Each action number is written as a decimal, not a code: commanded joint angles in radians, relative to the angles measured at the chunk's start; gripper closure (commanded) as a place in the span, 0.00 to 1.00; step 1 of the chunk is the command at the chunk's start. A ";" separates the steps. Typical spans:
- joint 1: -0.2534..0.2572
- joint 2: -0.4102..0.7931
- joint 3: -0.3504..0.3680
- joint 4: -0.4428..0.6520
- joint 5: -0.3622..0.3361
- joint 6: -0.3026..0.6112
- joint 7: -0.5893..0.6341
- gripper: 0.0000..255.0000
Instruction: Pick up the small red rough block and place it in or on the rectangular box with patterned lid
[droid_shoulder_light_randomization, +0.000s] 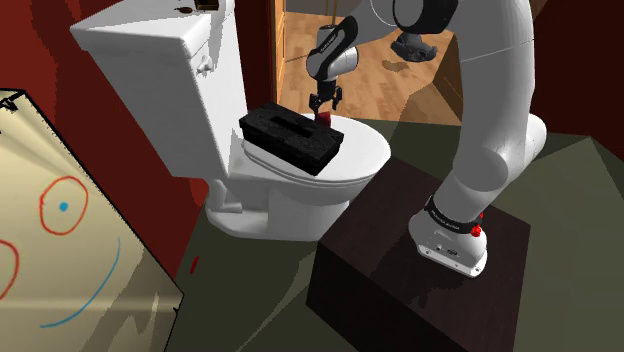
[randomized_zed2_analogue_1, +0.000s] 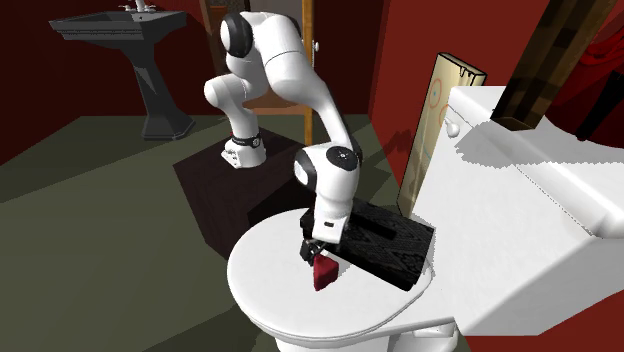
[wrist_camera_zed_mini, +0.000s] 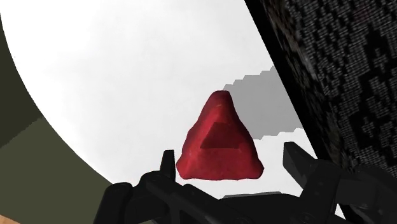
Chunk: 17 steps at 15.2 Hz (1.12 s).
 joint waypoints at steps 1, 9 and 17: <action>-0.003 0.019 0.002 0.001 0.003 0.018 -0.001 0.00; -0.009 0.055 0.006 0.006 0.007 0.049 -0.004 0.00; -0.009 0.055 0.006 0.006 0.007 0.049 -0.004 1.00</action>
